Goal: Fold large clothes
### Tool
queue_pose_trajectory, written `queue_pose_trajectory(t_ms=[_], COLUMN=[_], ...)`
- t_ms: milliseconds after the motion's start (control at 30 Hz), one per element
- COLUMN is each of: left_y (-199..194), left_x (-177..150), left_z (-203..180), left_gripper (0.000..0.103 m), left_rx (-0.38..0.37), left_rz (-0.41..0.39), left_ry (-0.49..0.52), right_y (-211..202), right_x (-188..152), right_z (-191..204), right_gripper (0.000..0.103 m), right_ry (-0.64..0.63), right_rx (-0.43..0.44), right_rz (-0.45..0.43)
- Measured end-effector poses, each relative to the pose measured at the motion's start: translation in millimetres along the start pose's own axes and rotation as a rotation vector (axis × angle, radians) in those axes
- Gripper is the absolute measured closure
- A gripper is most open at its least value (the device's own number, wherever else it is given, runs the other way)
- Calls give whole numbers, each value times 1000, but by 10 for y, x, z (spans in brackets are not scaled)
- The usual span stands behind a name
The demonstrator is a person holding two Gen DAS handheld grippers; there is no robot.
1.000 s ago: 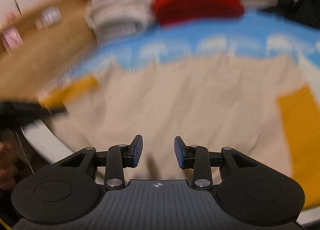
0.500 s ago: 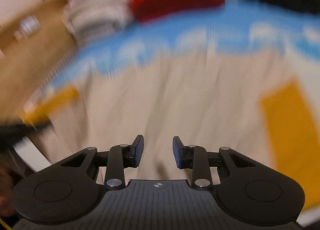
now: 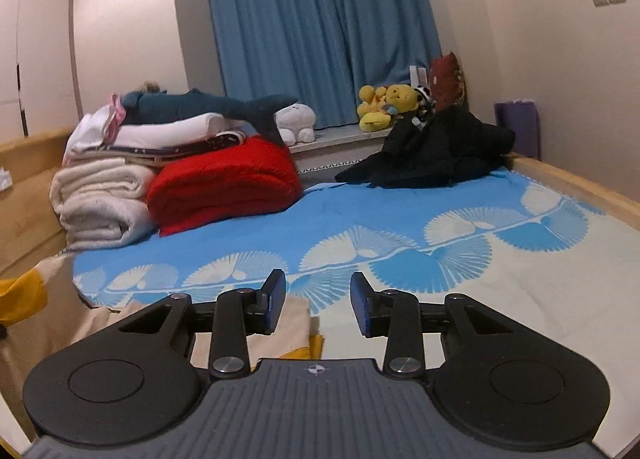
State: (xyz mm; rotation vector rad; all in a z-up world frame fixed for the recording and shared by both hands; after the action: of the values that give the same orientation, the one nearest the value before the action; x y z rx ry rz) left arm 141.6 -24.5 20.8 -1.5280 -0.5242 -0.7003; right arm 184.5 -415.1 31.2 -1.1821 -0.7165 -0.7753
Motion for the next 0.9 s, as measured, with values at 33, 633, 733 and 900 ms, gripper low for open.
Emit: queue_pose_trajectory(t_ms=[33,633,733,900], left_y=[39,616,585,771], left_x=[52,-613,-560,-526], left_z=[-310,-1878,-1407,-710], left_gripper=[97,44,40,33], left_rx=[-16,-388,-262,-74], left_rz=[9,241,231,288], left_ry=[44,323,300,228], right_y=[4,500,638,890], right_x=[-1,-221,-361,-696], right_z=[-80,-164,-18,212], right_gripper=[65,51,51,51], right_ry=[20,135,105,49], right_rx=[10,151,150,112], right_rz=[13,282,374,568])
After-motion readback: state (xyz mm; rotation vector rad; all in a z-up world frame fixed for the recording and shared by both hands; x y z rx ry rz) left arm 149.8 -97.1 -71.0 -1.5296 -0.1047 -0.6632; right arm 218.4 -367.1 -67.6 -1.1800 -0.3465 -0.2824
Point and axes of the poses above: each gripper's, at about its wrist camera, not at the fingertips, and y roughly the way its jaws point, z to its left, x to its top, the point moved 7 cm from there along y, roughly the way its jaws point, and after that the axes turned 13 degrees about z, right-handed, at the moved point
